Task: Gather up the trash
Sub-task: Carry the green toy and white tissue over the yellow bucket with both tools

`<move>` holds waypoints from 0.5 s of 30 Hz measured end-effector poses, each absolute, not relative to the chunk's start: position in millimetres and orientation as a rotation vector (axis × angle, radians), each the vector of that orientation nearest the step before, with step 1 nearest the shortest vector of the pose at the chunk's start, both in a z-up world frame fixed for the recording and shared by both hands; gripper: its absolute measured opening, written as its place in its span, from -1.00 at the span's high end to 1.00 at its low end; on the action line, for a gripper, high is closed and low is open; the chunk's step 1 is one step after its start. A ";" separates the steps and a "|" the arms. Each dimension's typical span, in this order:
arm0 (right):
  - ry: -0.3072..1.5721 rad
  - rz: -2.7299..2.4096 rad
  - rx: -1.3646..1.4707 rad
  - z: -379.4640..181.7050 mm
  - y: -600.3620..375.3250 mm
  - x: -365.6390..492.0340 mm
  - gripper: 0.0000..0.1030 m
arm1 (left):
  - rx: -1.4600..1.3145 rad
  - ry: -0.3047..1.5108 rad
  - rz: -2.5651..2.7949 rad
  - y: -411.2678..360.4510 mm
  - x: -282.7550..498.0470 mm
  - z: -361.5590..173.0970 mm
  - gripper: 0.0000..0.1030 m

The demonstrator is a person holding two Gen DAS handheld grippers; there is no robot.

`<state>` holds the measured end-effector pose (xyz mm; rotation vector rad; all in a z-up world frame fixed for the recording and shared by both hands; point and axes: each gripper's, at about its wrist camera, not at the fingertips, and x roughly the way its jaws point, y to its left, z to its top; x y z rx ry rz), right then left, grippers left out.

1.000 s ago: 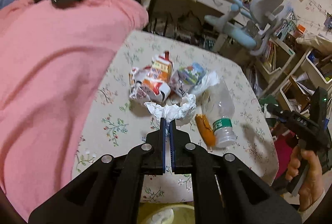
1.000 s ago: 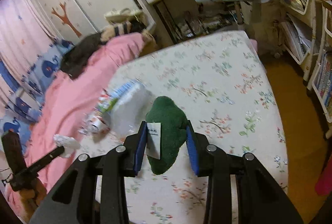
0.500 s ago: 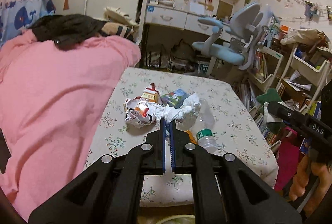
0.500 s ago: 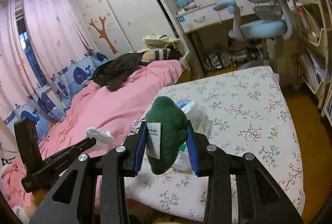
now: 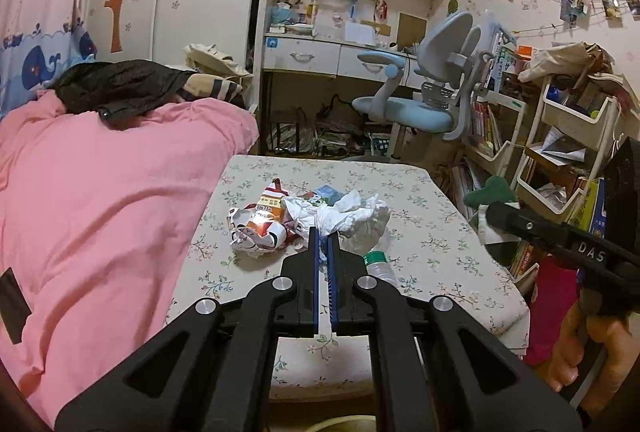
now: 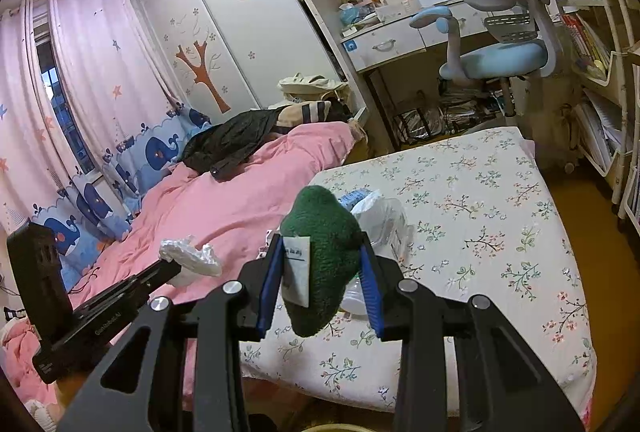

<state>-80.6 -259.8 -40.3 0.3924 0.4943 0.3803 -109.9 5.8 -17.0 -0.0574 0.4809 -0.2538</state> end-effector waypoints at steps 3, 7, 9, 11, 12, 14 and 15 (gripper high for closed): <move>0.489 0.386 0.390 -41.2 -258.1 -84.3 0.29 | -0.057 0.472 -0.257 4.3 -112.6 -15.7 0.92; 0.483 0.388 0.390 -42.0 -257.1 -87.8 0.29 | -0.058 0.464 -0.261 2.7 -115.1 -13.7 0.92; 0.481 0.390 0.392 -42.4 -257.8 -90.1 0.29 | -0.057 0.461 -0.263 1.8 -117.4 -13.9 0.92; 0.480 0.393 0.394 -43.3 -256.4 -93.2 0.29 | -0.055 0.460 -0.266 1.3 -120.2 -14.4 0.92; 0.481 0.394 0.394 -43.9 -256.1 -94.8 0.29 | -0.055 0.459 -0.266 1.1 -121.5 -14.5 0.92; 0.483 0.397 0.394 -45.0 -255.2 -98.3 0.29 | -0.054 0.457 -0.269 1.0 -124.1 -14.6 0.92; 0.484 0.399 0.394 -45.7 -254.7 -100.6 0.29 | -0.053 0.456 -0.270 1.2 -126.3 -15.0 0.92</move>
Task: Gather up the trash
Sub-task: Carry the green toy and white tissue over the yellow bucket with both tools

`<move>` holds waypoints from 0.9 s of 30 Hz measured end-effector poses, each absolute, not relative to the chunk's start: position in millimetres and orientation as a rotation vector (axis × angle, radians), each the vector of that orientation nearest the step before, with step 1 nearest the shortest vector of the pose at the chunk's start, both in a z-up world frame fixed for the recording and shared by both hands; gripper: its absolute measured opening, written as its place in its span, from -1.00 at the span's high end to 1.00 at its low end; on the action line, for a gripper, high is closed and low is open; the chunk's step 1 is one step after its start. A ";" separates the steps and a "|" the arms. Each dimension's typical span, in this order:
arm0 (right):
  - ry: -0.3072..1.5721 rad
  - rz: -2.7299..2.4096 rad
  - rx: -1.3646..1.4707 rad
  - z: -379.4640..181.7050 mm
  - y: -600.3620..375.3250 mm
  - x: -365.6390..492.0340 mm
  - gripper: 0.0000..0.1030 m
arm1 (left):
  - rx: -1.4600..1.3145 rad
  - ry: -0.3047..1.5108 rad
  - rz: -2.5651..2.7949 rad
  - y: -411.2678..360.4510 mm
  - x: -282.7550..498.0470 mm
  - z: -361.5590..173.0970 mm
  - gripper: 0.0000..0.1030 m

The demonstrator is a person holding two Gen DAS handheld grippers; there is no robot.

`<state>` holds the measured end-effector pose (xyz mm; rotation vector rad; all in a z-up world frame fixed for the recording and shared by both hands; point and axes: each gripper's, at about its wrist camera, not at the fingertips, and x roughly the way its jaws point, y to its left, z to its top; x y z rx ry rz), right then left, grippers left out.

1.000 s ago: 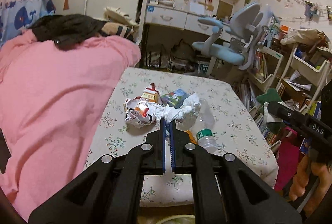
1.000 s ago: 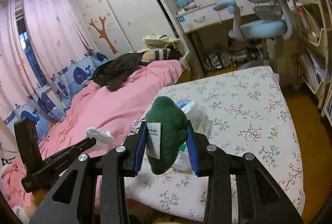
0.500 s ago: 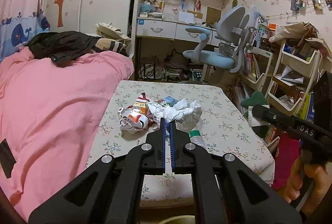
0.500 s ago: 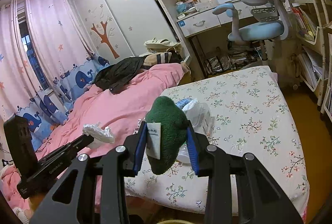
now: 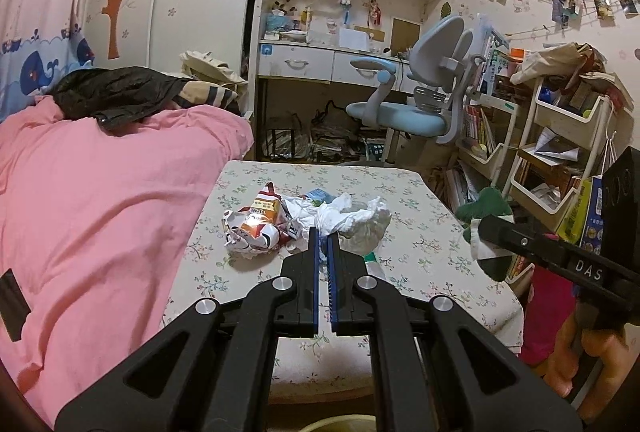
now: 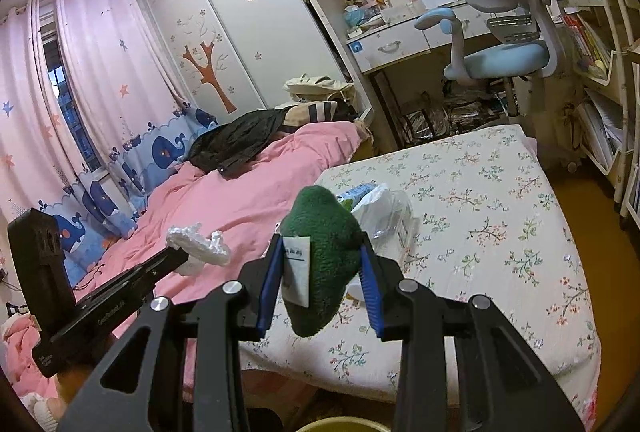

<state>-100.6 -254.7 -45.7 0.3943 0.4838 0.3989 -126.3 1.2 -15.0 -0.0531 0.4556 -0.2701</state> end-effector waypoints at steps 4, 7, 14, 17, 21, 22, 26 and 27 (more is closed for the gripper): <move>0.491 0.407 0.396 -48.3 -251.8 -108.1 0.29 | -0.056 0.451 -0.273 2.1 -134.2 -15.9 0.92; 0.495 0.415 0.396 -50.1 -249.2 -115.4 0.29 | -0.063 0.449 -0.276 3.0 -139.9 -16.6 0.92; 0.511 0.429 0.394 -55.4 -243.7 -129.5 0.29 | -0.070 0.451 -0.291 4.3 -155.7 -18.4 0.92; 0.518 0.434 0.394 -57.8 -242.2 -135.0 0.28 | -0.070 0.452 -0.296 4.7 -164.4 -18.8 0.92; 0.531 0.444 0.390 -61.0 -238.6 -142.9 0.28 | -0.066 0.453 -0.302 4.0 -175.0 -18.6 0.92; 0.534 0.447 0.388 -62.0 -237.7 -144.8 0.28 | -0.065 0.454 -0.304 3.6 -177.6 -18.9 0.92; 0.551 0.459 0.381 -66.3 -233.4 -155.5 0.27 | -0.059 0.459 -0.313 1.8 -189.8 -20.7 0.92; 0.553 0.460 0.380 -66.7 -232.7 -157.2 0.27 | -0.057 0.460 -0.315 1.4 -193.3 -21.4 0.92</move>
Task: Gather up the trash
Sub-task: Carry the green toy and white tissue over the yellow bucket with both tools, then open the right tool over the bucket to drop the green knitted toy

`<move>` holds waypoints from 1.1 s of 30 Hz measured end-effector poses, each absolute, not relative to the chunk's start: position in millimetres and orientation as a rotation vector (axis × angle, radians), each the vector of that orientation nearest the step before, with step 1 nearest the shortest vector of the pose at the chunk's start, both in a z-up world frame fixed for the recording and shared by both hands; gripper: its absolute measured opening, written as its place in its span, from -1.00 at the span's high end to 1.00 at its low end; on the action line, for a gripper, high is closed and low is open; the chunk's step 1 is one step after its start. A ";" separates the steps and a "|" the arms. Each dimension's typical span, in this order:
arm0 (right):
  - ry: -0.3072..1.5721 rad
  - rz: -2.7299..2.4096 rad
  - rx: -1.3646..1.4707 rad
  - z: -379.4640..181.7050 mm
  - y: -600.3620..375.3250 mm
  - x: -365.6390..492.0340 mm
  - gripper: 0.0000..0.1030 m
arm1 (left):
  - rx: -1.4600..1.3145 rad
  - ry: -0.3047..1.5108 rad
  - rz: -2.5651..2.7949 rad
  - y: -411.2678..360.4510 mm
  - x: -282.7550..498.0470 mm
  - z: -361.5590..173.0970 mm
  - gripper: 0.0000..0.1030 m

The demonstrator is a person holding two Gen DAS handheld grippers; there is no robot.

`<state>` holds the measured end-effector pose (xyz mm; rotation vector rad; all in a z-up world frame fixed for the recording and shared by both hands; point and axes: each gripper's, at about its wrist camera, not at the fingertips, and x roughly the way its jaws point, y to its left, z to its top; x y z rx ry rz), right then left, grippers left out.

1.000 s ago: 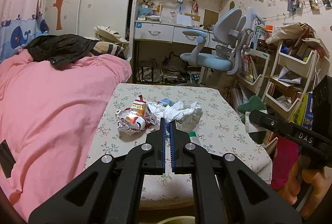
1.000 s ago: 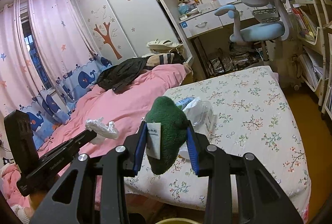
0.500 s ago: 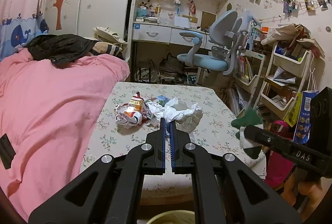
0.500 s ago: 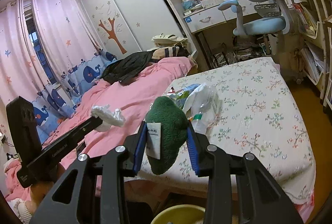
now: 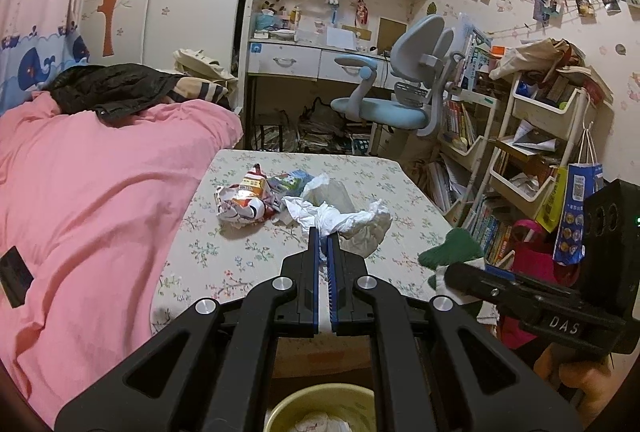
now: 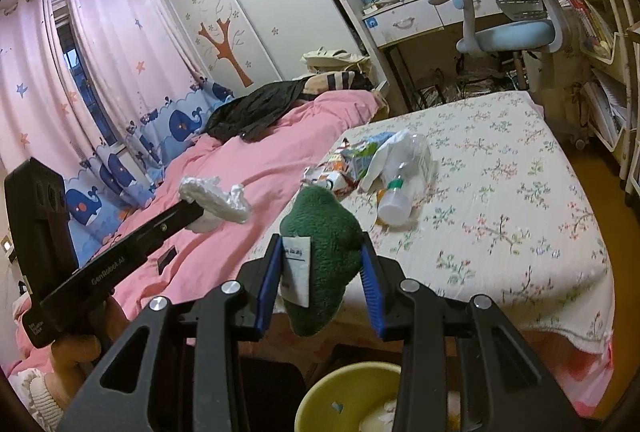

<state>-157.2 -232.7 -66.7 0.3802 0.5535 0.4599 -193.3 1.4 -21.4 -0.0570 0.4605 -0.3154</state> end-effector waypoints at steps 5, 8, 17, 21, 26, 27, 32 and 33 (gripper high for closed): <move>0.569 0.470 0.378 -70.6 -227.8 -170.6 0.26 | -0.054 0.465 -0.325 0.3 -208.2 -23.7 0.92; 0.577 0.477 0.378 -73.2 -225.6 -178.6 0.26 | -0.054 0.467 -0.329 -0.3 -215.4 -24.2 0.92; 0.605 0.483 0.382 -78.7 -221.0 -193.6 0.25 | -0.052 0.483 -0.334 1.0 -235.1 -28.4 0.92; 0.651 0.483 0.387 -86.5 -216.9 -198.4 0.24 | -0.052 0.493 -0.333 1.6 -241.3 -31.2 0.92; 0.730 0.491 0.364 -98.4 -206.3 -201.9 0.19 | -0.054 0.497 -0.334 1.8 -246.8 -31.6 0.92; 0.751 0.493 0.355 -101.6 -203.2 -202.4 0.19 | -0.053 0.497 -0.334 1.7 -246.3 -31.7 0.92; 0.803 0.492 0.334 -111.3 -195.1 -208.0 0.17 | -0.051 0.498 -0.333 1.6 -248.5 -32.2 0.92; 0.812 0.492 0.329 -112.4 -194.4 -208.5 0.17 | -0.052 0.499 -0.333 1.6 -248.6 -32.2 0.92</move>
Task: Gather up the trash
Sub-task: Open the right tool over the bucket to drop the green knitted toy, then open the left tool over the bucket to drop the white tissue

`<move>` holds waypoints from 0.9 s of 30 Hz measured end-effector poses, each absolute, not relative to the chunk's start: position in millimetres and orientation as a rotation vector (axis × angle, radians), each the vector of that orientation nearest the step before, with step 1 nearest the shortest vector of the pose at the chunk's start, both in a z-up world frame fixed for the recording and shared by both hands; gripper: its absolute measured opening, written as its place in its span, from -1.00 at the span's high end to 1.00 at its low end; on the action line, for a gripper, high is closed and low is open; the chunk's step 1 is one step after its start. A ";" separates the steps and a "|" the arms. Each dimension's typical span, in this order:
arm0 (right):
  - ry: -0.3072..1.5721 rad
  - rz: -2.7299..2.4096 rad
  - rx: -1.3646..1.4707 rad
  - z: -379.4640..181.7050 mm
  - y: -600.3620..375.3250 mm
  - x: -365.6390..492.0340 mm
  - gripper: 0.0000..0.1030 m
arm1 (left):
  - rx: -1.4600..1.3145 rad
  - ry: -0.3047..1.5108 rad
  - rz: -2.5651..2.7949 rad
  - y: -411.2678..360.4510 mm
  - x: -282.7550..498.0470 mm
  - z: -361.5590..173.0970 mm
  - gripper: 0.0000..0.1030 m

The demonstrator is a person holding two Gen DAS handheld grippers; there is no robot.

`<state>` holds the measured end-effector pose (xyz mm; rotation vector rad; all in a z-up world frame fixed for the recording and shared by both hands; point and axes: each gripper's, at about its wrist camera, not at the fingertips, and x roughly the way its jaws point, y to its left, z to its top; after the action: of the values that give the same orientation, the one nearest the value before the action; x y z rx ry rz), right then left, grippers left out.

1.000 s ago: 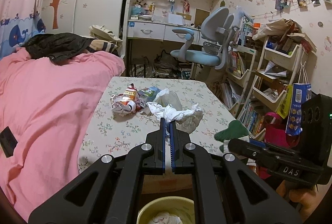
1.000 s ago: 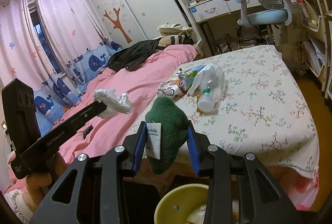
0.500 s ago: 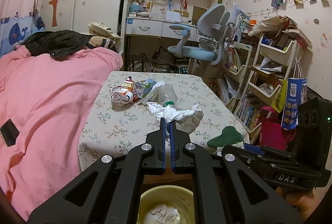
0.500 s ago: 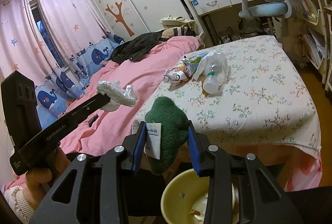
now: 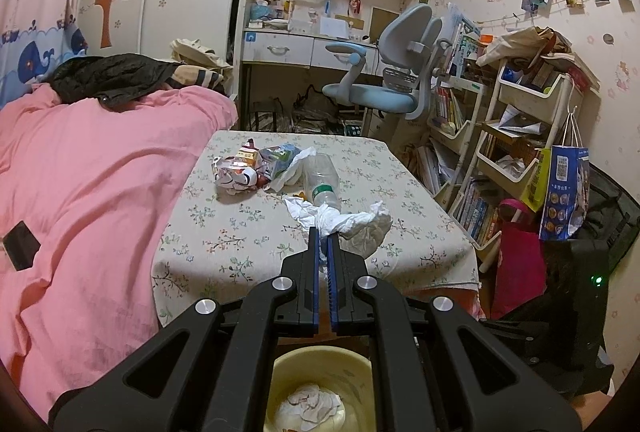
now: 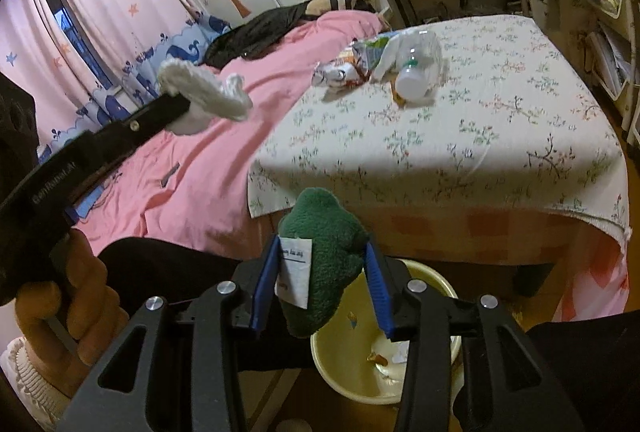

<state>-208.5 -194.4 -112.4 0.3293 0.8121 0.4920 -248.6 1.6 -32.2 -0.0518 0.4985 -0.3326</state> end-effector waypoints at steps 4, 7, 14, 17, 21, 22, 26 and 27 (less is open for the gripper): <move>0.836 0.486 0.323 -116.0 -192.8 -208.5 0.14 | -0.052 0.500 -0.333 1.5 -251.7 -33.0 0.92; 0.861 0.478 0.321 -120.1 -191.3 -208.6 0.00 | -0.053 0.501 -0.334 1.3 -253.5 -34.2 0.92; 0.875 0.456 0.341 -122.7 -194.4 -209.4 -0.18 | -0.051 0.517 -0.335 0.6 -260.5 -37.4 0.92; 0.860 0.436 0.359 -121.3 -200.0 -210.5 -0.21 | -0.049 0.535 -0.333 0.4 -259.3 -39.0 0.92; 0.821 0.402 0.386 -116.3 -208.7 -211.4 -0.26 | -0.043 0.581 -0.329 -0.7 -259.0 -47.8 0.92; 0.812 0.394 0.392 -115.0 -210.4 -211.4 -0.29 | -0.042 0.590 -0.328 -1.0 -257.9 -49.3 0.92; 0.760 0.360 0.418 -109.4 -219.8 -213.8 -0.32 | -0.018 0.665 -0.331 -5.7 -256.7 -64.3 0.92; 0.751 0.355 0.421 -108.2 -221.1 -214.1 -0.33 | -0.013 0.678 -0.334 -7.2 -256.4 -66.9 0.92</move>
<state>-214.1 -221.1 -108.2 0.4215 0.7515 0.3546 -256.4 -7.2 -66.9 -0.0133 0.6779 -0.3338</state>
